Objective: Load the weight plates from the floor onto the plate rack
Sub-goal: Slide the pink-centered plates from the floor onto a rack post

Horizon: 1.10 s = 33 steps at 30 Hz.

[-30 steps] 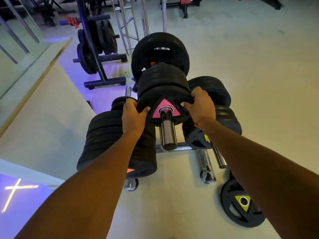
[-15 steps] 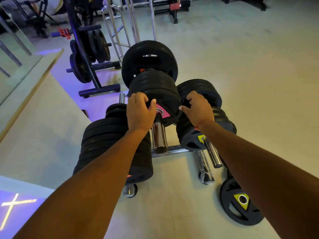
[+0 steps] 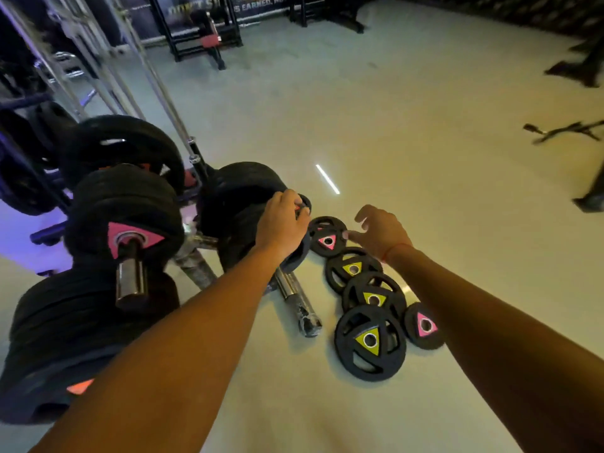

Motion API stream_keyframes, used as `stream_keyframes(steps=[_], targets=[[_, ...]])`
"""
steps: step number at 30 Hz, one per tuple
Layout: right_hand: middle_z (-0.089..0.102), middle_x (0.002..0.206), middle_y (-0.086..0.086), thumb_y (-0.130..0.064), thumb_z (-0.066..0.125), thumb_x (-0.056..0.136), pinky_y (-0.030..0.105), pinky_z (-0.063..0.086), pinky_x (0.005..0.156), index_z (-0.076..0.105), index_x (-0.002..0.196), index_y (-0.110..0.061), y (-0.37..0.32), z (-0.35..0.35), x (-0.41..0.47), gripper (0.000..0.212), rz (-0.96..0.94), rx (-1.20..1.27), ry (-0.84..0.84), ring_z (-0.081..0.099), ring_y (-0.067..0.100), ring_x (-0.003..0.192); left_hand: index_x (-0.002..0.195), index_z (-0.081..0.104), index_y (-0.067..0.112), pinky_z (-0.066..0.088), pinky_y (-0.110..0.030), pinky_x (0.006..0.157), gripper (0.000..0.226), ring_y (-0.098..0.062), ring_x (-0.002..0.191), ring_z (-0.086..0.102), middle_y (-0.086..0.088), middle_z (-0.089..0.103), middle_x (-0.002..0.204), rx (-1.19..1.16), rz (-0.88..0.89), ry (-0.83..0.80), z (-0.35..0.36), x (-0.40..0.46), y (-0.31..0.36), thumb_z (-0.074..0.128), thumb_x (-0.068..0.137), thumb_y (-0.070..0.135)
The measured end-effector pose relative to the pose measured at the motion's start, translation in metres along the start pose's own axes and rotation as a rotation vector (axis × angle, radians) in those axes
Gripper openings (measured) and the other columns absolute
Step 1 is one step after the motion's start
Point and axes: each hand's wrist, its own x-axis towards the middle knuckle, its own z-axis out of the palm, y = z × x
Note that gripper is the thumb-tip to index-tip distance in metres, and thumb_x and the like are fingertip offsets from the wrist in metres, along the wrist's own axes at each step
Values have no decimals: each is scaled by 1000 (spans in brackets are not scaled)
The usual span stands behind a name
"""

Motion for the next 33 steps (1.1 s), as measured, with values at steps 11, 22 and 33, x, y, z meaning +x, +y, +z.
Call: stream_keyframes(steps=[11, 22, 33], targets=[[65, 108, 7, -43, 80, 82, 34, 49, 88, 63, 111, -15, 222, -59, -7, 44, 277, 21, -143, 61, 26, 100, 118, 58, 18, 48, -41, 86, 29, -28, 115, 53, -6, 56, 121, 127, -15, -569, 214, -25, 98, 57, 98, 39], [64, 122, 13, -37, 74, 89, 41, 51, 94, 58, 123, -13, 358, 16, 59, 45, 443, 6, -360, 60, 32, 108, 125, 57, 14, 47, -43, 96, 38, -31, 120, 53, -10, 56, 127, 75, -143, -866, 391, 1, 75, 57, 98, 41], [54, 142, 15, -34, 72, 92, 39, 43, 102, 47, 143, -12, 596, 110, 136, 61, 538, -25, -469, 53, 32, 126, 145, 47, 13, 45, -45, 104, 55, -35, 133, 49, -14, 51, 146, -103, -517, -925, 662, -31, 59, 59, 99, 40]])
